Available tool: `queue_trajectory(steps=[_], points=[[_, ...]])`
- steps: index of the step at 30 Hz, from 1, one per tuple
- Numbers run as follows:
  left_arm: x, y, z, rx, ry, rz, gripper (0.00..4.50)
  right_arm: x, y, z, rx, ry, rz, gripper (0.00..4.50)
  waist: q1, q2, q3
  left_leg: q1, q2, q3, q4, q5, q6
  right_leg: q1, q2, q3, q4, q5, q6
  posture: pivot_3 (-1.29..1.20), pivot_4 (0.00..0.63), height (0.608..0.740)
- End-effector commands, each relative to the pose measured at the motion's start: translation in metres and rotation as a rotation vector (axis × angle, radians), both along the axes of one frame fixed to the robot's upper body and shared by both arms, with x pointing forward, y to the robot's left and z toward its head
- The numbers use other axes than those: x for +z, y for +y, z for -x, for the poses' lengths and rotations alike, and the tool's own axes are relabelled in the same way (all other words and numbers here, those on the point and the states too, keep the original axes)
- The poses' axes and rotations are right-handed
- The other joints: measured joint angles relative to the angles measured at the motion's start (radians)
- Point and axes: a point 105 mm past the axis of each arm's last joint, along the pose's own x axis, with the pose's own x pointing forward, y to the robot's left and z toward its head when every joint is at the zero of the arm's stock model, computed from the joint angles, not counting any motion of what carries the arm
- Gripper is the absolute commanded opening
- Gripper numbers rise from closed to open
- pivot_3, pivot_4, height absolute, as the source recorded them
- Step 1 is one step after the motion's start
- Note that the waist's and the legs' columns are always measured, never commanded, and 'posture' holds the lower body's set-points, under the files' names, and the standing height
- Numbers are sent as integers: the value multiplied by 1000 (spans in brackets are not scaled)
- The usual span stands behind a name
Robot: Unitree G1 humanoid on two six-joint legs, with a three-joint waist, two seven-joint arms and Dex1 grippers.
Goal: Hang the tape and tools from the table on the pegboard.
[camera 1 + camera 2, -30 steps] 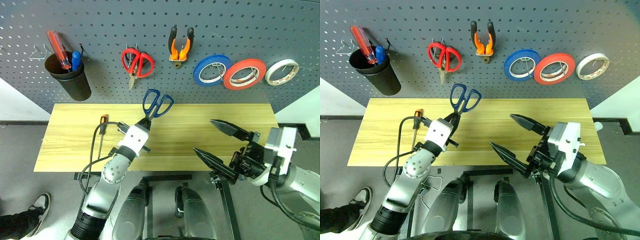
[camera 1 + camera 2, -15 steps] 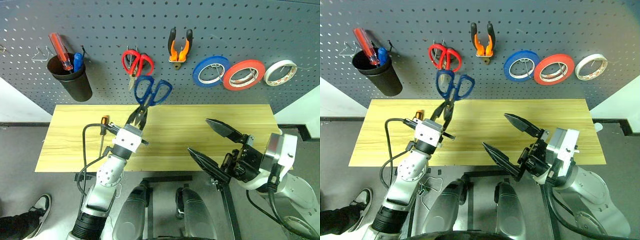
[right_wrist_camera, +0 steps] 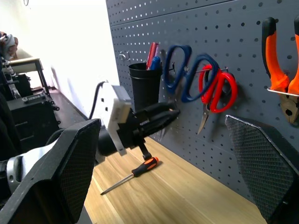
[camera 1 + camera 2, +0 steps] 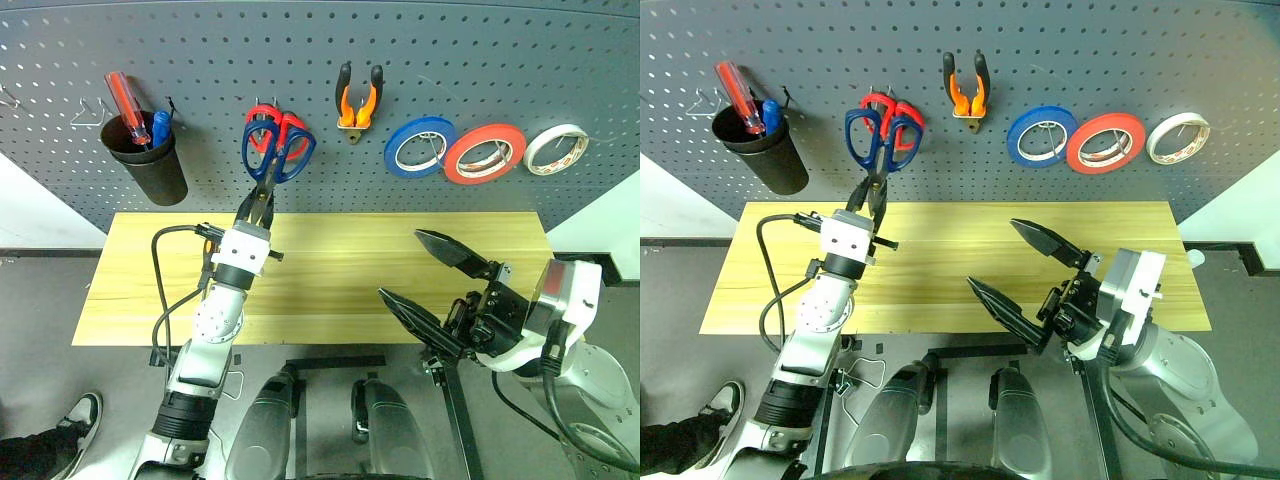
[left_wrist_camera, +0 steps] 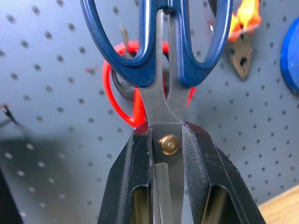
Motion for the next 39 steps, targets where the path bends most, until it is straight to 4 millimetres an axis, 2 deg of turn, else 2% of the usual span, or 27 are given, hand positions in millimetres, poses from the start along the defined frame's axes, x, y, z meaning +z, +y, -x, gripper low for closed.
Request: queue_trajectory(steps=[1, 16, 24, 31, 38, 39], points=[[13, -7, 1, -16, -62, 8, 562, 8, 1, 6, 7, -41, -4, 4500, 0, 0, 0, 0, 0, 0, 0, 0, 0, 0, 0, 0, 0, 0, 0, 15, 260, 703], [19, 6, -15, 39, -81, -4, 561, 3, -2, 5, -19, -21, 27, 4500, -1, 0, 0, 1, 0, 0, 1, 0, 0, 0, 0, 0, 2, 1, 0, 9, 267, 703], [15, 13, -28, 78, -65, -11, 561, 4, -2, 7, -28, -15, 29, 4500, -2, 0, 0, 1, 0, 0, 2, 0, 0, 1, 0, 0, 2, 2, 0, -2, 276, 703], [4, 17, -48, 120, -13, 16, 561, 3, -2, 8, -36, -8, 30, 4500, -3, 0, 0, 1, 0, 0, 5, 0, 0, 1, 0, 0, 3, 2, 0, -11, 276, 703], [-13, 10, -51, 93, 60, 28, 561, 2, -3, 9, -49, -5, 36, 4500, -5, 0, 0, 1, 0, 0, 6, 0, 0, 1, 0, 0, 4, 2, 0, -15, 273, 703], [-20, 11, -50, 103, 91, -12, 903, 2, -3, 8, -51, -5, 38, 4500, -6, 0, 0, 1, 0, 0, 6, 0, 0, 1, 0, 0, 4, 2, 0, -15, 273, 703]])
